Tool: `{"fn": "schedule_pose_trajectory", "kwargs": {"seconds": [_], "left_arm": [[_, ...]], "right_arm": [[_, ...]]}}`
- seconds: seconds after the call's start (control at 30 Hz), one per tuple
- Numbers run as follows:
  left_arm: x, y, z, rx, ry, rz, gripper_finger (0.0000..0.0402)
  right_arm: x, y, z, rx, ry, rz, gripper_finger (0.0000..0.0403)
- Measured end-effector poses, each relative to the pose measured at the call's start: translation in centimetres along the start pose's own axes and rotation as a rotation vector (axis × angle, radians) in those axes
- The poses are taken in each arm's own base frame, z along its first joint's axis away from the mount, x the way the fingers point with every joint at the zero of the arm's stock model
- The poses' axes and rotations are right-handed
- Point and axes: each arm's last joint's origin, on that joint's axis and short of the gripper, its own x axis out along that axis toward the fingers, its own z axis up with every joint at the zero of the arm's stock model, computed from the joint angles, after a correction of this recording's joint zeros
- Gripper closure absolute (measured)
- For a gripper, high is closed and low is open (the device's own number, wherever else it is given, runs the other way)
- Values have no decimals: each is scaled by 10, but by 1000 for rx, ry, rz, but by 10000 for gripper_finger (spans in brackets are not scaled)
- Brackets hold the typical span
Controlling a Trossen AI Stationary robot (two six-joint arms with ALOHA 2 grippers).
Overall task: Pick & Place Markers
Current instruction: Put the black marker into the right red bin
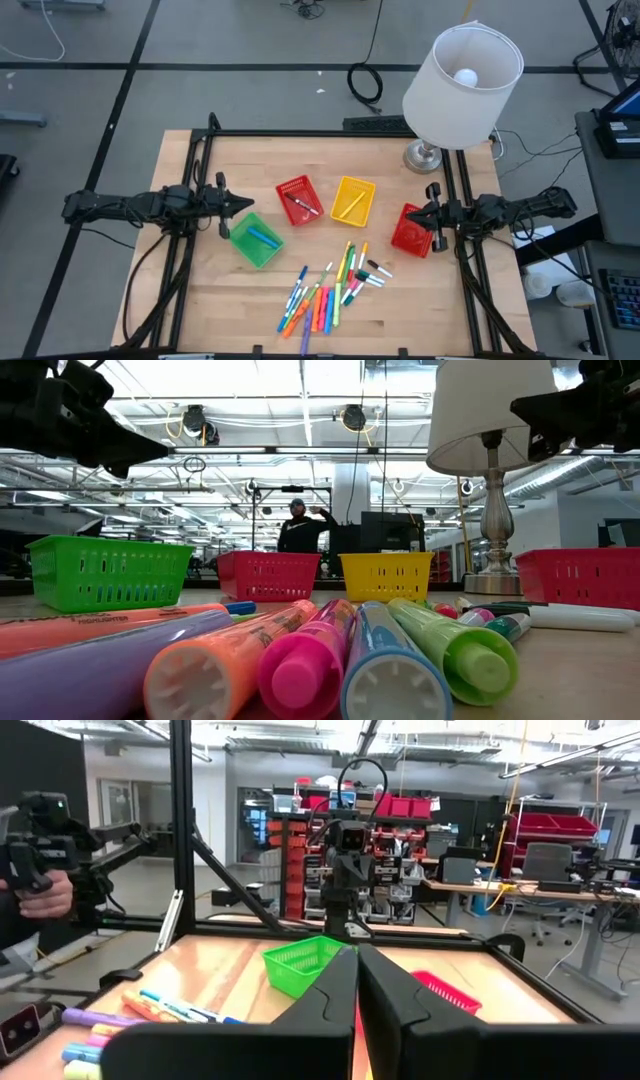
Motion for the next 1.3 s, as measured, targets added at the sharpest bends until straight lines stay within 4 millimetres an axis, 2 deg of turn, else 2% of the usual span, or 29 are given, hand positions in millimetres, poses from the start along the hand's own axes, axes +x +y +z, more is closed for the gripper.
{"fn": "schedule_pose_trajectory", "kwargs": {"seconds": [0.6, 0.77, 0.87, 0.97, 1.07, 1.3], "left_arm": [[0, 0, 3, -48, -30, 1, 382], [0, 0, 4, -26, -44, 3, 382], [0, 0, 4, -25, -46, 3, 382], [0, 0, 4, -30, -46, 3, 382], [0, 0, 5, -32, -48, 3, 382], [0, 0, 5, -53, -51, 2, 382]], "right_arm": [[7, 2, -9, -16, 98, 2, 403], [8, 1, -10, 50, 104, -30, 403], [13, 2, -1, 120, 31, -31, 403], [23, 7, 7, 120, 58, 28, 403], [39, 13, 12, 109, 150, -14, 403], [96, 45, 29, 41, 450, -49, 403]]}}
